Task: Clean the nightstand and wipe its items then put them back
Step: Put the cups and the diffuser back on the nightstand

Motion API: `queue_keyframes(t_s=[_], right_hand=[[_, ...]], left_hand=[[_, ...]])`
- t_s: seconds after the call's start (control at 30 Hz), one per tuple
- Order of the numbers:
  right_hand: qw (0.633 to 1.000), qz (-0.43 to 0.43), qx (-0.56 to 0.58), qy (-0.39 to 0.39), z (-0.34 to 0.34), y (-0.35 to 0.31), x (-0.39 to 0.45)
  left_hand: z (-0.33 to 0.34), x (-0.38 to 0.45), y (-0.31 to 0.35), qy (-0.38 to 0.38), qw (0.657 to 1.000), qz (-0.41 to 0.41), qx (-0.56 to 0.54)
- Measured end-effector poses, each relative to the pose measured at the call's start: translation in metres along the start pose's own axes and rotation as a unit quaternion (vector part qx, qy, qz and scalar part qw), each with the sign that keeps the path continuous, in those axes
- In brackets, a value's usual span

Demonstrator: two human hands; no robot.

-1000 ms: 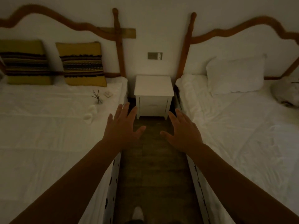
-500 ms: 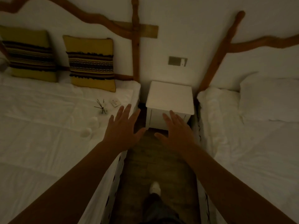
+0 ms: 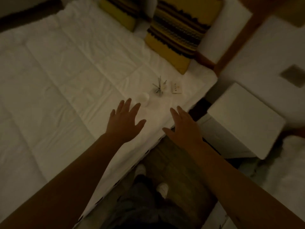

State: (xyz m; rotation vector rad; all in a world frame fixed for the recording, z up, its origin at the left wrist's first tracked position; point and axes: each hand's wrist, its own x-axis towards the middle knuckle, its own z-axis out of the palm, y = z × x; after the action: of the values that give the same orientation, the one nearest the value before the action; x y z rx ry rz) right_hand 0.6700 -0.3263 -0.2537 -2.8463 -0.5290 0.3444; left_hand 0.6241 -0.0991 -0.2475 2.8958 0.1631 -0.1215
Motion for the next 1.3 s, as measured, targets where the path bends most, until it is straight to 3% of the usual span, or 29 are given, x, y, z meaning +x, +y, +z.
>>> queue_keyframes(t_s=[0.37,0.57,0.7,0.83,1.0,1.13,1.3], right_hand=[[0.997,-0.054,0.032,-0.051,0.134,-0.025,0.17],[0.962,0.034,0.254,-0.093,0.217,-0.036,0.24],[0.945,0.072,0.3,-0.106,0.256,-0.042,0.259],[0.952,-0.002,0.294,-0.086,0.276,-0.04,0.264],[0.971,-0.116,0.195,-0.077,0.29,-0.024,0.268],[0.964,-0.191,0.185,-0.033,0.284,-0.012,0.261],[0.951,-0.258,0.167,0.033,0.248,0.015,0.243]], left_hand=[[0.137,0.111,-0.102,-0.053,0.99,-0.112,-0.065],[0.209,0.164,-0.137,-0.085,0.982,-0.126,-0.109],[0.24,0.183,-0.146,-0.106,0.979,-0.113,-0.134],[0.26,0.192,-0.15,-0.057,0.975,-0.124,-0.175],[0.264,0.195,-0.158,-0.063,0.976,-0.124,-0.167],[0.251,0.185,-0.15,-0.041,0.982,-0.119,-0.139],[0.217,0.179,-0.115,-0.013,0.997,-0.045,-0.069]])
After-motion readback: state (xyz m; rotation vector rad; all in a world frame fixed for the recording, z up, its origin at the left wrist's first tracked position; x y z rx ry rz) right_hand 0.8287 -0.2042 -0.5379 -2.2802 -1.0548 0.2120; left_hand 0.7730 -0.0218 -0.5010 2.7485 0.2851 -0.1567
